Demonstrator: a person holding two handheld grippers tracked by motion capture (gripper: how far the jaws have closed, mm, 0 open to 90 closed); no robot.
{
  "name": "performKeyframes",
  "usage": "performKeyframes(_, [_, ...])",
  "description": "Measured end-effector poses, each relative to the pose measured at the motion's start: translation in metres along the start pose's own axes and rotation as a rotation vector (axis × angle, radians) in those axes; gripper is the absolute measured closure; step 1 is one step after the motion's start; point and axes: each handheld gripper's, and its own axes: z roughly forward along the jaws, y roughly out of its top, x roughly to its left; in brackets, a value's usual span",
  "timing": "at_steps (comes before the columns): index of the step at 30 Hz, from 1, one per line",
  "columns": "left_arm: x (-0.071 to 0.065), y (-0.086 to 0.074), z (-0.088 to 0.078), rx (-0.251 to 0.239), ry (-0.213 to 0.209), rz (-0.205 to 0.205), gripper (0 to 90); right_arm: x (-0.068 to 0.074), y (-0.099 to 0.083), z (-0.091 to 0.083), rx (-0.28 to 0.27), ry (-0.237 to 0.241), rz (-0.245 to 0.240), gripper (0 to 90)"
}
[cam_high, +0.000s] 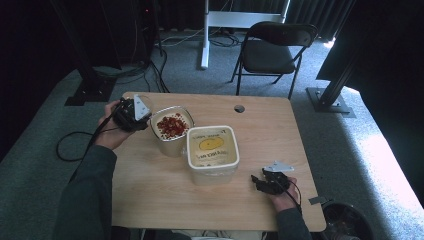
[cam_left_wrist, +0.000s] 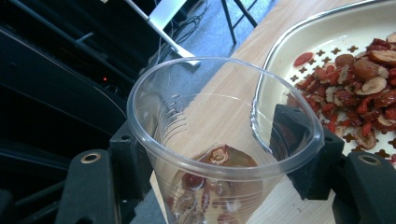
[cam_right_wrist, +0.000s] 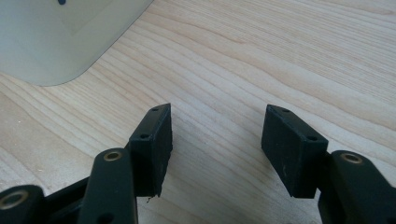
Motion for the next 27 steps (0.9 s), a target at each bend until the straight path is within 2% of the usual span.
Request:
performKeyframes(7, [-0.008,0.011,0.004,0.033,0.02,0.101,34.8,0.0,0.0,0.0,0.0,0.0,-0.001,42.3])
performKeyframes(14, [-0.018,0.021,0.007,0.078,0.093,0.234,34.8,0.0,0.0,0.0,0.0,0.001,-0.001,42.4])
performKeyframes(18, [-0.024,0.023,0.008,0.091,0.125,0.271,34.8,0.0,0.0,0.0,0.0,0.0,-0.002,42.4])
performKeyframes(24, [-0.033,0.024,0.012,0.114,0.136,0.337,34.8,0.0,0.0,0.0,0.0,0.001,-0.002,42.5])
performKeyframes(27, [-0.037,0.026,0.013,0.124,0.157,0.385,34.8,0.0,0.0,0.0,-0.001,0.001,-0.002,42.5])
